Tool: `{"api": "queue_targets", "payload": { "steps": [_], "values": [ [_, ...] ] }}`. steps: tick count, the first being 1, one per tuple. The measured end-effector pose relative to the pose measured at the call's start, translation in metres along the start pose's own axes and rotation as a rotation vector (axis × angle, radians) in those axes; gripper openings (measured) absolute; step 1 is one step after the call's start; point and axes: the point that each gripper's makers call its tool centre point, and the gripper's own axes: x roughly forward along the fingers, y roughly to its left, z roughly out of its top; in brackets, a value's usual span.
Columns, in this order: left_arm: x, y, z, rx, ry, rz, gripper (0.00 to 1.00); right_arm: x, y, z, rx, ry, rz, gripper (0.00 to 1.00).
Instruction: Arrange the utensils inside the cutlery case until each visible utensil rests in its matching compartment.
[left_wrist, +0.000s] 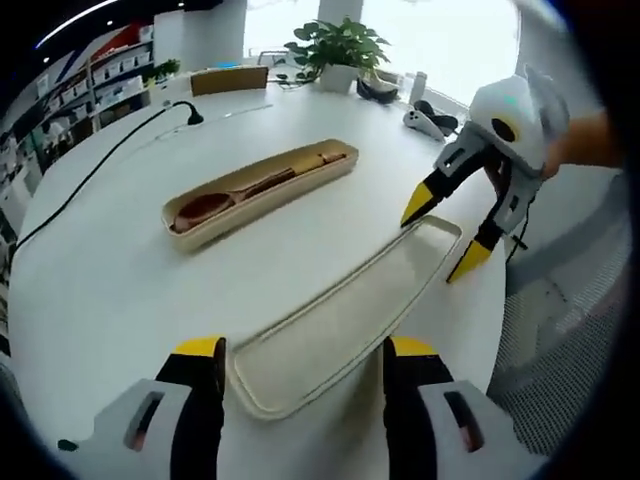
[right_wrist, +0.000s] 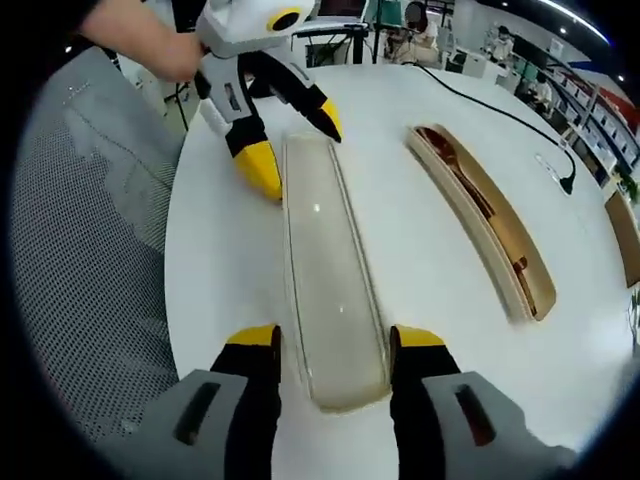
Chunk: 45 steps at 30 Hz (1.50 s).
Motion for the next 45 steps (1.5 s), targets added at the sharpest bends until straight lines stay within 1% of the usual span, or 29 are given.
{"api": "queue_targets", "payload": {
  "steps": [2, 3, 5, 7, 9, 11, 13, 14, 15, 16, 17, 18, 19, 20, 21, 22, 24, 25, 27, 28, 29, 31, 32, 33, 36, 39, 41, 43, 45],
  "values": [
    [-0.001, -0.001, -0.001, -0.013, 0.000, -0.005, 0.65, -0.002, 0.000, -0.002, 0.023, -0.004, 0.027, 0.34],
    [-0.002, -0.001, -0.002, -0.019, -0.002, -0.007, 0.64, -0.002, 0.002, -0.001, 0.052, -0.025, 0.052, 0.34],
    [-0.002, -0.001, -0.003, -0.002, 0.003, -0.001, 0.62, -0.003, 0.003, -0.001, 0.093, -0.030, 0.079, 0.33],
    [-0.001, -0.001, -0.005, 0.027, 0.011, 0.000, 0.59, -0.004, 0.004, -0.002, 0.078, -0.018, 0.100, 0.33],
    [-0.002, -0.003, -0.004, 0.024, 0.011, -0.006, 0.59, -0.007, 0.012, -0.003, 0.100, -0.005, 0.160, 0.33],
    [-0.002, -0.005, -0.003, 0.021, 0.010, -0.018, 0.58, -0.009, 0.016, -0.004, 0.136, 0.002, 0.195, 0.32],
    [-0.004, -0.004, -0.004, 0.015, 0.016, -0.019, 0.51, -0.012, 0.016, -0.003, 0.188, -0.005, 0.196, 0.27],
    [-0.007, -0.001, -0.004, -0.033, 0.017, -0.009, 0.45, -0.014, 0.014, -0.002, 0.182, -0.020, 0.185, 0.23],
    [-0.009, -0.003, -0.005, -0.093, 0.014, -0.032, 0.38, -0.016, 0.016, -0.004, 0.184, -0.012, 0.183, 0.13],
    [-0.012, -0.004, -0.010, -0.120, 0.039, -0.059, 0.35, -0.015, 0.017, -0.004, 0.179, -0.020, 0.186, 0.09],
    [-0.012, -0.002, -0.009, -0.180, 0.024, -0.030, 0.34, -0.014, 0.028, -0.011, 0.207, 0.021, 0.194, 0.09],
    [-0.011, 0.001, -0.009, -0.141, 0.018, -0.025, 0.34, -0.012, 0.026, -0.006, 0.153, -0.024, 0.178, 0.05],
    [-0.011, 0.003, -0.008, -0.131, 0.012, -0.011, 0.35, -0.010, 0.023, -0.008, 0.083, -0.014, 0.164, 0.04],
    [-0.011, 0.004, -0.007, -0.137, 0.006, -0.004, 0.37, -0.011, 0.025, -0.008, 0.055, -0.022, 0.162, 0.03],
    [-0.011, 0.004, -0.006, -0.159, 0.000, -0.010, 0.38, -0.010, 0.029, -0.018, 0.076, 0.040, 0.166, 0.02],
    [-0.011, 0.003, -0.006, -0.167, 0.000, -0.016, 0.37, -0.007, 0.033, -0.015, 0.071, 0.025, 0.185, 0.02],
    [-0.010, 0.001, -0.005, -0.135, 0.000, -0.012, 0.40, -0.007, 0.032, -0.013, 0.095, 0.014, 0.182, 0.02],
    [-0.008, 0.001, -0.003, -0.093, -0.009, -0.003, 0.42, -0.007, 0.034, -0.012, 0.124, 0.015, 0.197, 0.01],
    [-0.009, -0.001, -0.001, -0.069, -0.014, 0.003, 0.51, -0.006, 0.034, -0.013, 0.135, 0.015, 0.198, 0.01],
    [-0.009, -0.001, -0.001, -0.055, -0.017, 0.004, 0.54, -0.008, 0.042, -0.011, 0.191, 0.017, 0.241, 0.01],
    [-0.009, -0.002, 0.001, -0.034, -0.020, 0.004, 0.56, -0.008, 0.042, -0.011, 0.198, 0.019, 0.246, 0.01],
    [-0.011, 0.001, 0.003, 0.049, -0.023, 0.022, 0.63, -0.010, 0.046, -0.008, 0.232, 0.003, 0.274, 0.01],
    [-0.014, 0.003, 0.009, 0.126, -0.045, 0.047, 0.66, -0.012, 0.048, -0.006, 0.254, -0.008, 0.291, 0.01],
    [-0.016, 0.001, 0.014, 0.168, -0.068, 0.050, 0.70, -0.012, 0.049, -0.004, 0.271, -0.022, 0.298, 0.01],
    [-0.025, -0.007, 0.018, 0.254, -0.065, 0.012, 0.71, -0.019, 0.051, 0.004, 0.370, -0.055, 0.336, 0.01],
    [-0.033, 0.000, 0.023, 0.343, -0.066, 0.056, 0.71, -0.024, 0.051, 0.003, 0.385, -0.046, 0.349, 0.01],
    [-0.037, 0.001, 0.027, 0.369, -0.076, 0.064, 0.73, -0.027, 0.055, 0.003, 0.401, -0.041, 0.366, 0.01],
    [-0.040, -0.001, 0.031, 0.399, -0.085, 0.055, 0.73, -0.032, 0.061, 0.003, 0.443, -0.025, 0.398, 0.01],
    [-0.043, -0.008, 0.034, 0.465, -0.079, 0.031, 0.71, -0.041, 0.072, 0.008, 0.513, -0.024, 0.472, 0.01]
  ]
}}
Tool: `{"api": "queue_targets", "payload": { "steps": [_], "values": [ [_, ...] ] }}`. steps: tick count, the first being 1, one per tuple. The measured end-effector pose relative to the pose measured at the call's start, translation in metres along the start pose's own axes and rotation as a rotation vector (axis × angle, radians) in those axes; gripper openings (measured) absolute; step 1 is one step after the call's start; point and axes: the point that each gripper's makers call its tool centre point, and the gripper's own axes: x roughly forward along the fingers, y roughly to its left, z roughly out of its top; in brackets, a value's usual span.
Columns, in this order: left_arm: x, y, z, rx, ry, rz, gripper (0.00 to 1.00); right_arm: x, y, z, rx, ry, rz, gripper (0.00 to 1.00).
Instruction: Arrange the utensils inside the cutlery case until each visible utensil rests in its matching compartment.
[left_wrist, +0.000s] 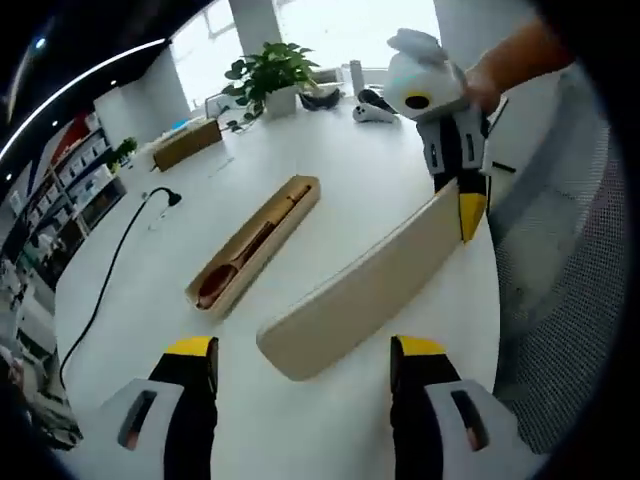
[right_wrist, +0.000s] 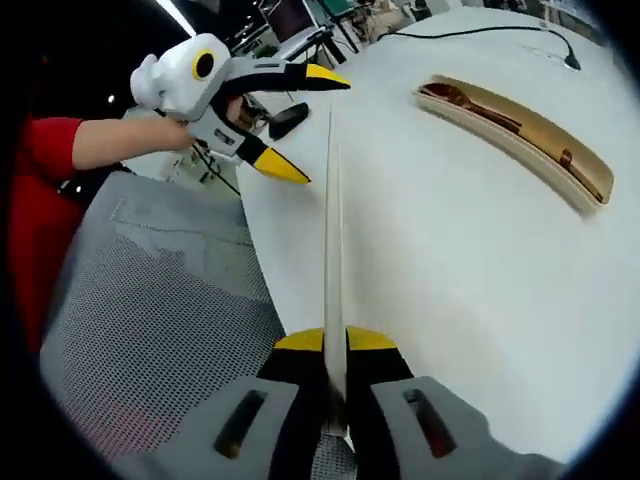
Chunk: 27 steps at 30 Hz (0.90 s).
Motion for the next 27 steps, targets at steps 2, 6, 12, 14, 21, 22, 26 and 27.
{"api": "queue_targets", "payload": {
  "steps": [2, 6, 12, 14, 21, 22, 26, 27],
  "values": [
    [-0.002, -0.003, 0.004, 0.067, -0.001, -0.015, 0.70, -0.002, 0.012, 0.000, 0.005, -0.010, 0.054, 0.01],
    [-0.006, -0.014, 0.011, 0.161, -0.007, -0.063, 0.74, -0.005, 0.021, -0.003, 0.034, 0.017, 0.092, 0.01],
    [-0.012, -0.032, 0.016, 0.269, -0.005, -0.152, 0.73, -0.011, 0.042, 0.000, 0.112, -0.011, 0.216, 0.01],
    [-0.012, -0.034, 0.017, 0.336, 0.008, -0.162, 0.72, -0.014, 0.050, 0.003, 0.130, -0.007, 0.260, 0.01],
    [-0.011, -0.030, 0.027, 0.451, 0.019, -0.178, 0.61, -0.025, 0.061, 0.013, 0.171, -0.002, 0.361, 0.01],
    [-0.011, -0.030, 0.029, 0.457, 0.016, -0.177, 0.61, -0.026, 0.061, 0.015, 0.183, -0.006, 0.369, 0.01],
    [-0.008, -0.034, 0.029, 0.467, 0.034, -0.207, 0.58, -0.031, 0.063, 0.017, 0.212, -0.005, 0.393, 0.01],
    [-0.008, -0.036, 0.026, 0.460, 0.054, -0.224, 0.56, -0.034, 0.063, 0.024, 0.253, -0.044, 0.406, 0.02]
  ]
}}
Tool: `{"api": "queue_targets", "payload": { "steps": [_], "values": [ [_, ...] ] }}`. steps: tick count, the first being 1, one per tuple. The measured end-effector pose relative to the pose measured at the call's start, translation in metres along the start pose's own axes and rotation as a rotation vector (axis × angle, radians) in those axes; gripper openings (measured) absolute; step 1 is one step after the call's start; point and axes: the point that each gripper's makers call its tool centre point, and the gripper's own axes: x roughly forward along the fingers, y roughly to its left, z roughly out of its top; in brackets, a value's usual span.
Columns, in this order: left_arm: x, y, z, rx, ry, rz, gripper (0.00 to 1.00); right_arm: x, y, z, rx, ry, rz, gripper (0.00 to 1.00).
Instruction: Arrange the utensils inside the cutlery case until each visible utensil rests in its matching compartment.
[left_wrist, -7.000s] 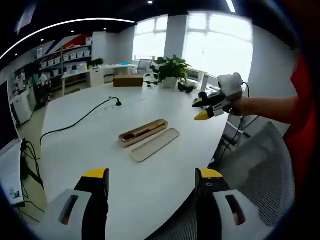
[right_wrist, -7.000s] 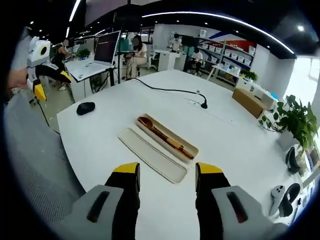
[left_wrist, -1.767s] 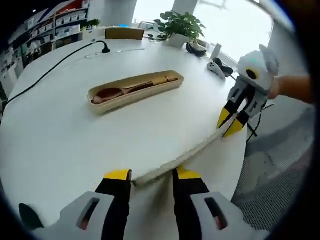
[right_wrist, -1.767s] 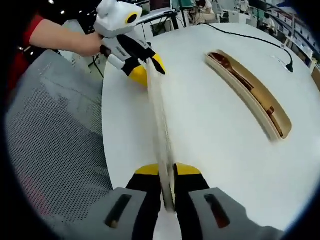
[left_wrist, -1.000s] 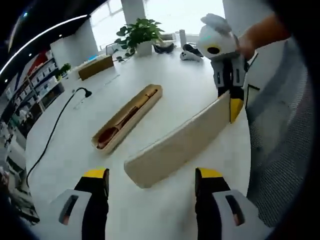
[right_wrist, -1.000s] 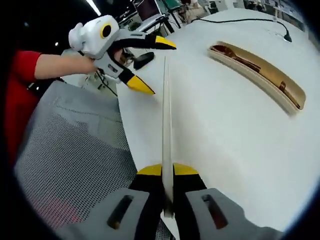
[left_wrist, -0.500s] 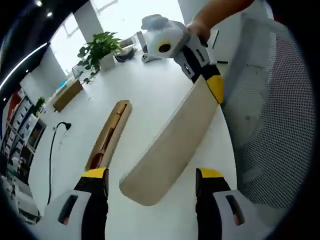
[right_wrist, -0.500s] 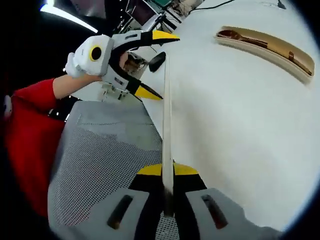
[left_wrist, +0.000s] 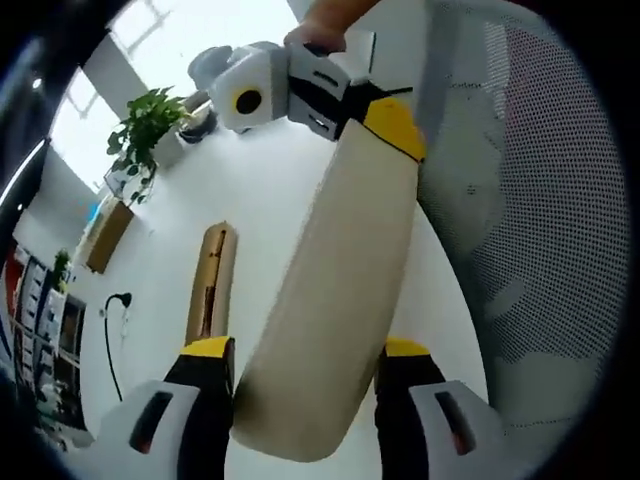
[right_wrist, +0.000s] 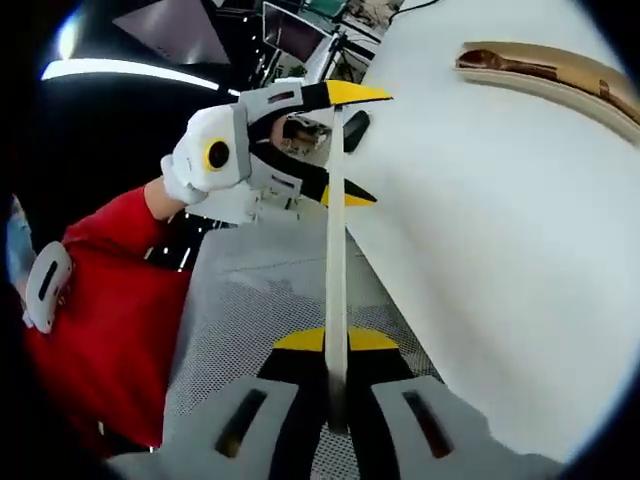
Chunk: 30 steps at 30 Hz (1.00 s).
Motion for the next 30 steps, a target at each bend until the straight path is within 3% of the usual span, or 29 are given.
{"api": "queue_targets", "payload": {
  "steps": [2, 3, 4, 6, 7, 11, 14, 16, 17, 18, 19, 20, 21, 23, 25, 26, 28, 30],
  "values": [
    [0.002, -0.008, -0.003, 0.010, 0.025, -0.033, 0.52, -0.009, 0.008, 0.014, 0.029, -0.077, 0.074, 0.02],
    [0.003, -0.010, -0.002, 0.010, 0.026, -0.042, 0.50, -0.013, 0.006, 0.017, 0.051, -0.098, 0.068, 0.01],
    [0.005, -0.011, 0.000, 0.002, 0.026, -0.038, 0.49, -0.015, 0.011, 0.015, 0.066, -0.085, 0.096, 0.02],
    [0.006, -0.010, 0.000, -0.021, 0.044, -0.036, 0.49, -0.019, 0.000, 0.016, 0.046, -0.081, 0.061, 0.01],
    [0.007, -0.009, 0.001, -0.022, 0.043, -0.036, 0.48, -0.020, 0.004, 0.017, 0.051, -0.078, 0.097, 0.01],
    [0.008, -0.001, 0.002, -0.030, 0.078, -0.028, 0.48, -0.027, -0.004, 0.022, 0.033, -0.067, 0.095, 0.01],
    [0.008, 0.013, 0.001, -0.029, 0.111, -0.011, 0.48, -0.033, -0.004, 0.031, 0.023, -0.088, 0.107, 0.01],
    [0.007, 0.022, 0.001, -0.027, 0.126, 0.005, 0.48, -0.037, -0.001, 0.041, 0.036, -0.145, 0.129, 0.01],
    [0.006, 0.028, 0.002, -0.036, 0.127, 0.006, 0.48, -0.041, -0.007, 0.044, 0.029, -0.156, 0.102, 0.01],
    [0.007, 0.032, 0.002, -0.043, 0.128, 0.009, 0.48, -0.045, -0.007, 0.056, 0.047, -0.229, 0.117, 0.01],
    [0.010, 0.039, 0.000, -0.064, 0.128, 0.019, 0.48, -0.049, -0.002, 0.060, 0.068, -0.249, 0.155, 0.01],
    [0.013, 0.043, -0.001, -0.076, 0.122, 0.016, 0.48, -0.051, -0.011, 0.061, 0.044, -0.252, 0.116, 0.01],
    [0.018, 0.050, -0.002, -0.065, 0.109, 0.017, 0.48, -0.055, -0.016, 0.071, 0.032, -0.305, 0.107, 0.01],
    [0.023, 0.058, -0.004, -0.063, 0.103, 0.016, 0.48, -0.061, -0.021, 0.079, 0.064, -0.342, 0.114, 0.01],
    [0.031, 0.071, -0.009, -0.062, 0.100, 0.010, 0.48, -0.067, -0.026, 0.094, 0.036, -0.402, 0.097, 0.01],
    [0.036, 0.081, -0.012, -0.037, 0.102, 0.020, 0.48, -0.068, -0.027, 0.095, 0.039, -0.388, 0.100, 0.01],
    [0.043, 0.097, -0.018, -0.032, 0.112, 0.034, 0.48, -0.075, -0.045, 0.114, 0.002, -0.429, 0.025, 0.01],
    [0.050, 0.110, -0.024, -0.044, 0.118, 0.055, 0.48, -0.081, -0.050, 0.129, 0.007, -0.453, 0.017, 0.01]
  ]
}}
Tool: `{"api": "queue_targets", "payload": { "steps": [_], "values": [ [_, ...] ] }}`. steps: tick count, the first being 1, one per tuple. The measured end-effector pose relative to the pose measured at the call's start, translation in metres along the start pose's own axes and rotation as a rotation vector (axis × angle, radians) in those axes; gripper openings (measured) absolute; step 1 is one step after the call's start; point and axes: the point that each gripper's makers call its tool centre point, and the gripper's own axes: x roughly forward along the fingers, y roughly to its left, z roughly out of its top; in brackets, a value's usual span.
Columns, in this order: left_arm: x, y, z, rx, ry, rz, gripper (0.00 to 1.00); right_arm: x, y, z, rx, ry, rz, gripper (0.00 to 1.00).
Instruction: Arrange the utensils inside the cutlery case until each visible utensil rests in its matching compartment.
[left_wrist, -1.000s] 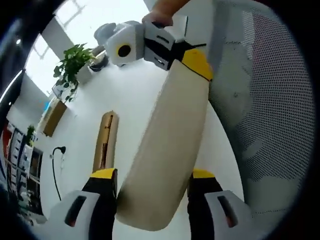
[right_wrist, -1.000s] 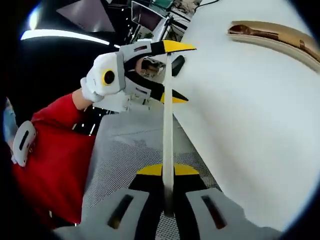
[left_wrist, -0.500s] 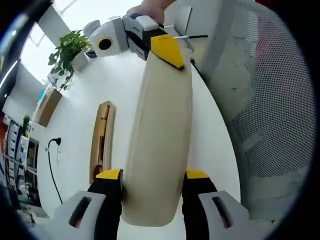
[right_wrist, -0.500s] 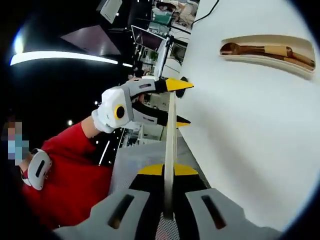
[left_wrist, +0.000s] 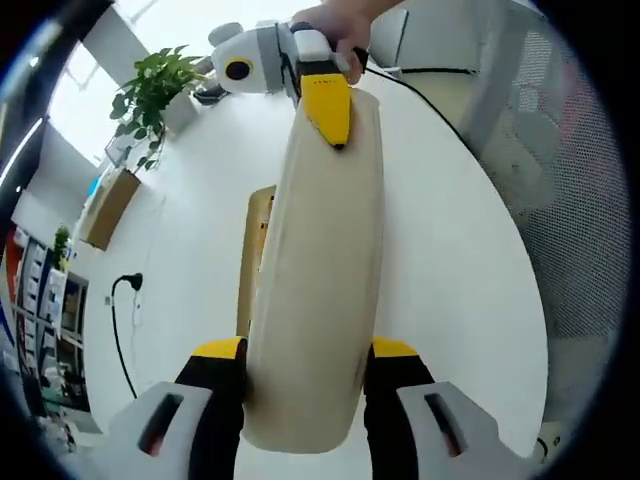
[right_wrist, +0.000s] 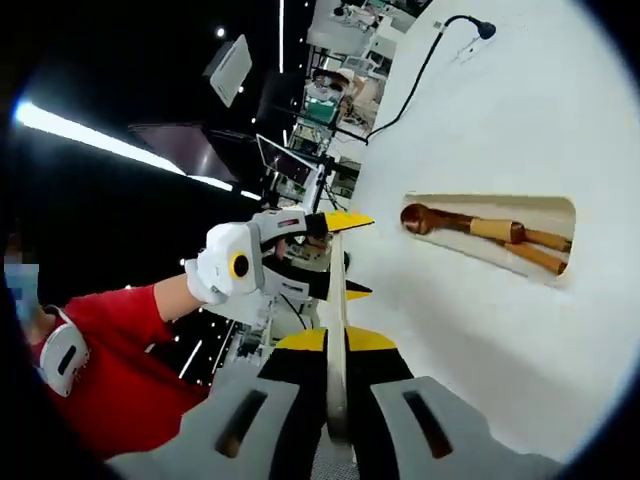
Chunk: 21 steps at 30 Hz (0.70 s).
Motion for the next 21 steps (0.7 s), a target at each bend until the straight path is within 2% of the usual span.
{"api": "queue_targets", "payload": {
  "steps": [3, 5, 10, 11, 13, 16, 17, 21],
  "values": [
    [0.009, 0.011, -0.003, -0.021, 0.004, 0.004, 0.48, 0.000, -0.009, 0.018, -0.019, -0.009, -0.027, 0.01],
    [0.010, 0.015, -0.003, -0.030, 0.010, -0.004, 0.48, 0.000, -0.011, 0.024, -0.018, -0.005, -0.030, 0.01],
    [0.015, 0.025, -0.006, -0.028, 0.011, -0.026, 0.47, 0.001, -0.021, 0.032, -0.081, -0.033, -0.087, 0.04],
    [0.017, 0.025, -0.007, -0.033, 0.017, -0.037, 0.47, 0.001, -0.025, 0.036, -0.117, -0.043, -0.109, 0.05],
    [0.022, 0.027, -0.007, -0.039, 0.020, -0.052, 0.47, 0.001, -0.029, 0.038, -0.111, -0.038, -0.125, 0.06],
    [0.028, 0.027, -0.005, -0.085, 0.012, -0.079, 0.47, -0.002, -0.040, 0.050, -0.157, -0.085, -0.181, 0.09],
    [0.030, 0.026, -0.004, -0.105, 0.011, -0.086, 0.47, -0.002, -0.040, 0.051, -0.147, -0.092, -0.181, 0.10],
    [0.038, 0.028, -0.004, -0.108, 0.020, -0.098, 0.47, -0.002, -0.047, 0.058, -0.181, -0.099, -0.226, 0.11]
  ]
}}
